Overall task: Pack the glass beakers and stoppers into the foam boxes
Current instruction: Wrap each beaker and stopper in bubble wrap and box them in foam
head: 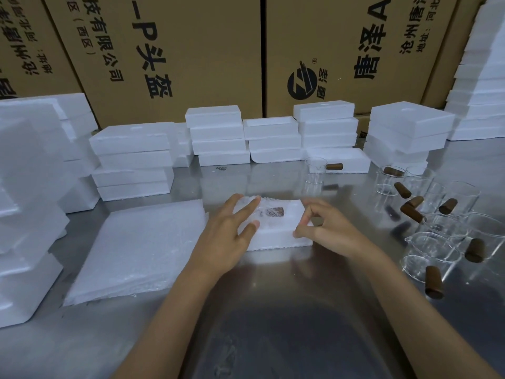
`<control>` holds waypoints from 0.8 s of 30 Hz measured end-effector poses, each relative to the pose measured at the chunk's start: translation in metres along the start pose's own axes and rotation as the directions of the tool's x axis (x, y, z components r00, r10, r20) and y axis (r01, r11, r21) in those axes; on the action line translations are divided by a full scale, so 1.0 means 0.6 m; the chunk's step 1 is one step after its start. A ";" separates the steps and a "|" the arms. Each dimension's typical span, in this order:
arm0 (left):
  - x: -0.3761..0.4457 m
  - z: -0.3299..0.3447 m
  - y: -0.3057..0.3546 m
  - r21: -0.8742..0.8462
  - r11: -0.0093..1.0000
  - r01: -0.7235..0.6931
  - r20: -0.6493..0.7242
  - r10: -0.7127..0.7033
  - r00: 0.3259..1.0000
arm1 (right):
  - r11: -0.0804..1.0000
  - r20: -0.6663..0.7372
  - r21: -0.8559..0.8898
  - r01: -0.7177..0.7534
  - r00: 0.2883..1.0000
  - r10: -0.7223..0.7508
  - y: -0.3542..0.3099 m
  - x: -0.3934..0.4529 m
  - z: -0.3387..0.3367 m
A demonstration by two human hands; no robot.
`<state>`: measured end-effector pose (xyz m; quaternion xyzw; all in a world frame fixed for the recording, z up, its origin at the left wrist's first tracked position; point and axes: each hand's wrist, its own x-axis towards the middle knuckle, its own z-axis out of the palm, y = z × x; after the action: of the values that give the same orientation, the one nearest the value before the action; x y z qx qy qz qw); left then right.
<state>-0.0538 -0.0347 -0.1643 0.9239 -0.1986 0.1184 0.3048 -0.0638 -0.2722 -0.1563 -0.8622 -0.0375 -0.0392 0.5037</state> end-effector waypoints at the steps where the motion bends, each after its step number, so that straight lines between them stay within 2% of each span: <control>1: 0.000 0.002 0.002 0.012 1.000 0.004 -0.011 -0.004 1.000 | 1.000 0.005 0.002 -0.002 1.000 0.002 0.000 0.000 0.000; 8: -0.001 0.005 0.009 0.075 0.997 0.006 -0.033 -0.004 0.999 | 0.999 0.001 0.033 0.000 1.000 0.000 0.001 -0.002 0.003; 10: -0.003 0.003 0.012 0.112 0.994 0.001 -0.023 0.001 1.000 | 0.995 -0.018 0.102 0.001 1.000 0.001 0.000 -0.003 0.007; 11: -0.005 0.001 0.014 0.089 0.996 0.000 -0.010 0.001 1.000 | 0.986 -0.026 0.164 -0.003 1.000 0.007 0.000 -0.003 0.009; 13: -0.006 -0.007 0.021 -0.068 0.998 0.000 -0.025 -0.001 1.000 | 0.963 -0.058 0.271 0.002 0.998 0.015 0.001 -0.002 0.009; 15: -0.001 -0.015 0.023 -0.220 0.976 -0.004 -0.133 -0.026 0.991 | 0.933 -0.138 0.360 0.011 0.990 0.041 0.006 0.002 0.006; 17: 0.020 -0.024 0.022 -0.274 0.962 0.004 -0.239 -0.072 0.968 | 0.909 -0.256 0.417 0.018 0.962 0.099 0.009 0.008 0.003; 21: 0.129 -0.041 0.019 -0.123 0.992 0.026 -0.242 -0.055 0.969 | 0.906 -0.369 0.421 0.029 0.918 0.142 0.014 0.027 0.008; 24: 0.240 -0.044 0.018 0.008 0.999 0.049 -0.152 -0.047 0.987 | 0.903 -0.394 0.427 0.041 0.908 0.145 0.015 0.035 0.011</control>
<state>0.0679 -0.0691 -0.0893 0.9184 -0.1521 0.1820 0.3165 -0.0417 -0.2703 -0.1650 -0.7036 0.0866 -0.1992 0.6766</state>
